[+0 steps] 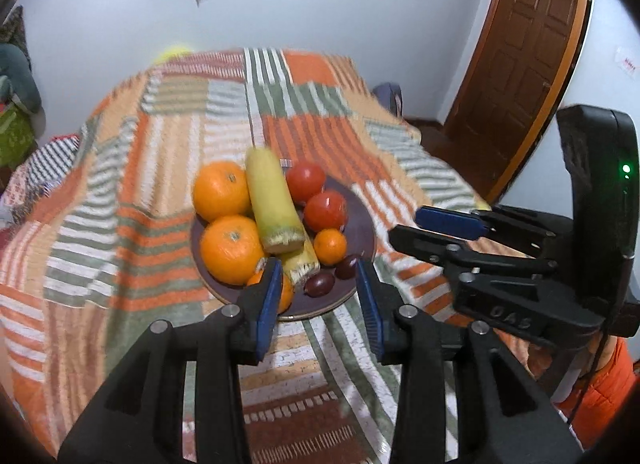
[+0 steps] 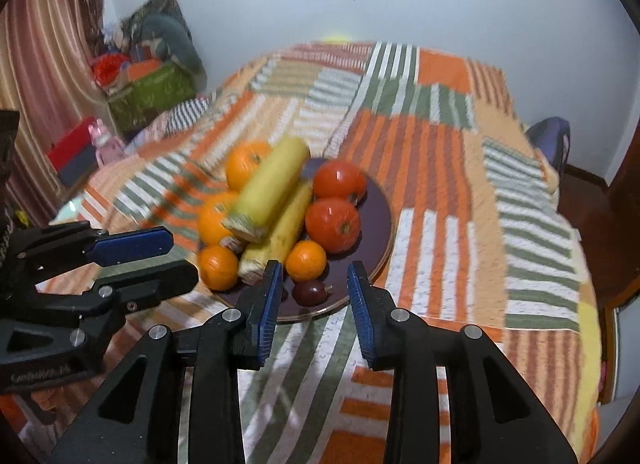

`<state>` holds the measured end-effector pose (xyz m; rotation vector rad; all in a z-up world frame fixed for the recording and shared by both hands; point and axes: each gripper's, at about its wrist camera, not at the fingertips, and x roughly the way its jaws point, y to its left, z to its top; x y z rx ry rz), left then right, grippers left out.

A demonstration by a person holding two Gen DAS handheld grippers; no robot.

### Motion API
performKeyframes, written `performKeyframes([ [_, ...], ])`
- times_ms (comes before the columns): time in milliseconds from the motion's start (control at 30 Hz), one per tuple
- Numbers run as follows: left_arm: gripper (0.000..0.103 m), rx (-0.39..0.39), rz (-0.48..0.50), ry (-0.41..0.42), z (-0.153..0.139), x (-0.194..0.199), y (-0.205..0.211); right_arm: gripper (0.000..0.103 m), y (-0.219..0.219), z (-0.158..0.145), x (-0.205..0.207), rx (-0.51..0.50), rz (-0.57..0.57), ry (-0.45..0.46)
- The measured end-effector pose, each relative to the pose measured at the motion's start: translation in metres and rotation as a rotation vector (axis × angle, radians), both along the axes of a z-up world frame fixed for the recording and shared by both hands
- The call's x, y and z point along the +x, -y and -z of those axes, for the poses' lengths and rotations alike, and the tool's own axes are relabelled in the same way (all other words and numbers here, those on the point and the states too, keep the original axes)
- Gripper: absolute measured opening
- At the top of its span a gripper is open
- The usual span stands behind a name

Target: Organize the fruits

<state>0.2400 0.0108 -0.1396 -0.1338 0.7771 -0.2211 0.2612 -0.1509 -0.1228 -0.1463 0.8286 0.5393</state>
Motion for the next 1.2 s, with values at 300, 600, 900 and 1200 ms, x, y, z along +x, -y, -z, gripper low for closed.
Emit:
performKeyframes([
  [300,0.038,0.022,-0.073,0.266,-0.102,-0.080,-0.005,0.031,0.023,-0.096,-0.064,0.130,0.036,0.210],
  [600,0.047,0.044,-0.125,0.469,-0.165,-0.156,0.001,0.043,0.035,-0.162,-0.137,0.244,0.051,0.409],
  [900,0.080,0.068,-0.184,0.551,-0.179,-0.191,0.005,0.072,0.036,-0.174,-0.174,0.259,0.090,0.535],
  [1200,0.100,0.090,-0.222,0.567,-0.177,-0.204,0.005,0.102,0.035,-0.171,-0.188,0.227,0.146,0.587],
])
